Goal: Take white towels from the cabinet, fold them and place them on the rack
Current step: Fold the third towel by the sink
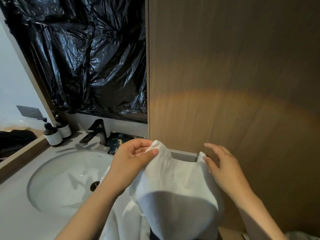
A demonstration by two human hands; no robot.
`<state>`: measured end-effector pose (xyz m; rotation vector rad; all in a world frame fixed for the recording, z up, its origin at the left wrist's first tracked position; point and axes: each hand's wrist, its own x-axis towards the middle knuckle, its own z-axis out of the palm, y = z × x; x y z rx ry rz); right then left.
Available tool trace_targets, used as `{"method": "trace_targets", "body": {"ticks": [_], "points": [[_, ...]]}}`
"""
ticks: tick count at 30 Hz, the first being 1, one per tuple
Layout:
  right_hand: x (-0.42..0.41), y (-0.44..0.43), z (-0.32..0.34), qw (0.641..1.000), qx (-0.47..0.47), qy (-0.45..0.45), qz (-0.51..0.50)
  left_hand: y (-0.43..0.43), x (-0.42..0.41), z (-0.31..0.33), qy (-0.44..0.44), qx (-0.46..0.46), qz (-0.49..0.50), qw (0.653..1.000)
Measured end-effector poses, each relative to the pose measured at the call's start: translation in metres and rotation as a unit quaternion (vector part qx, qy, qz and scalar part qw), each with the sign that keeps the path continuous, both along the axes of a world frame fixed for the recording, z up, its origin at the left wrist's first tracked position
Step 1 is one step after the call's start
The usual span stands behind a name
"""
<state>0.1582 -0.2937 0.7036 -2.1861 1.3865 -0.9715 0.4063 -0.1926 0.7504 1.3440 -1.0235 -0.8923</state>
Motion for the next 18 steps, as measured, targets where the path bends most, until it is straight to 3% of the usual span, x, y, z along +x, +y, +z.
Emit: {"method": "trace_targets", "body": {"ticks": [3, 5, 9, 14, 18], "points": [[0.018, 0.015, 0.010, 0.995, 0.015, -0.071, 0.065, 0.000, -0.009, -0.002, -0.018, -0.019, 0.004, 1.000], [0.033, 0.027, 0.014, 0.981, 0.070, -0.136, 0.122, 0.001, -0.013, -0.003, -0.022, -0.026, -0.006, 0.999], [0.058, 0.042, 0.013, 0.944, 0.158, -0.185, 0.221, 0.007, -0.017, -0.004, -0.032, -0.036, -0.028, 0.998], [0.067, 0.049, 0.004, 0.936, 0.161, -0.245, 0.193, 0.020, -0.018, -0.004, -0.034, -0.025, -0.028, 0.999], [0.072, 0.057, -0.005, 0.939, 0.174, -0.238, 0.176, 0.033, -0.014, -0.006, -0.033, 0.033, -0.069, 0.996]]}}
